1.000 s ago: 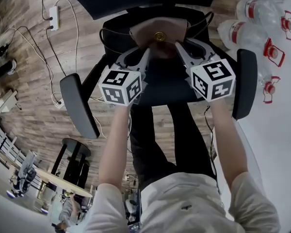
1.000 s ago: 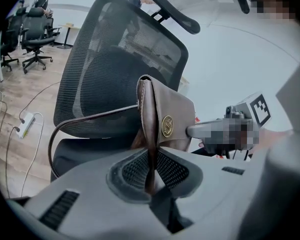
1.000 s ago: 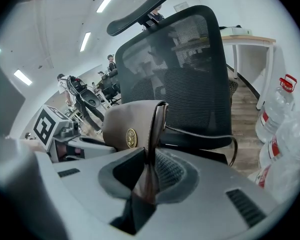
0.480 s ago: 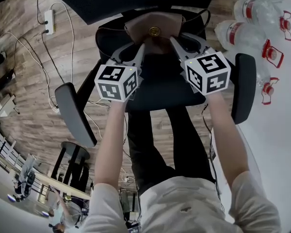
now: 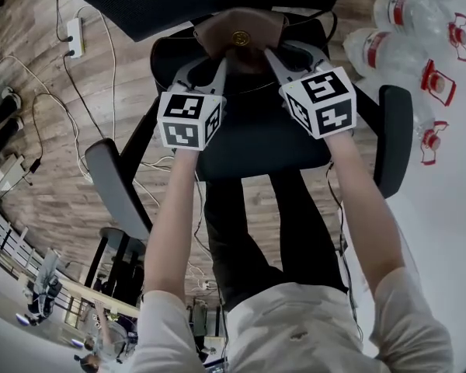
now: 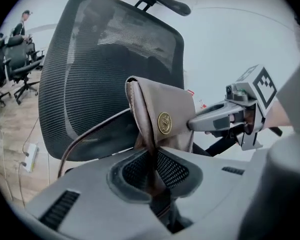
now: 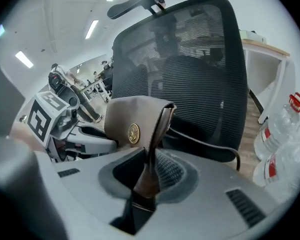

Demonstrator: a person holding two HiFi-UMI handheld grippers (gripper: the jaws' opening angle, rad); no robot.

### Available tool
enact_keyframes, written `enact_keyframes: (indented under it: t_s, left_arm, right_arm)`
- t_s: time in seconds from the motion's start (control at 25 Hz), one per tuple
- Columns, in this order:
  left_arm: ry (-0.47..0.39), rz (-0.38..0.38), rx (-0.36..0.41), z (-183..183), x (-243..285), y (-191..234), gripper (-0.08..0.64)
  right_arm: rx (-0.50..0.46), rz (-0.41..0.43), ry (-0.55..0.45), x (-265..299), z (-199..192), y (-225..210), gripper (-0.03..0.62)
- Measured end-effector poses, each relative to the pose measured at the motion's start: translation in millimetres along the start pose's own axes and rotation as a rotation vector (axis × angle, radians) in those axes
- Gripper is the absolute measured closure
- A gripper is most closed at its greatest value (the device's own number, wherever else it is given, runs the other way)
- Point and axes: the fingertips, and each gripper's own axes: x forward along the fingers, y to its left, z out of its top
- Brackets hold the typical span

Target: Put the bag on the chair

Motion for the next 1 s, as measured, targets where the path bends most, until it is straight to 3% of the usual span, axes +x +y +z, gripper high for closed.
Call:
enact_keyframes:
  t_s: [0.12,0.6,1.0]
  left_arm:
    - [0.022,0.037,0.099,-1.9,6.6,7.3,0.528]
    - [0.029,0.098,0.289,-3.5,18.9,18.8,0.523]
    - [0.005,0.136,0.359,-0.6,29.8,24.0,0.523]
  right_arm:
    - [-0.055,-0.018,0.016,9.8,2.3,1.5,0.523]
    - [-0.128,-0.026,0.013,26.9,5.1,-2.0,0.540]
    - [-0.197,-0.036,-0.017,35.4,7.9,-8.4,0.546]
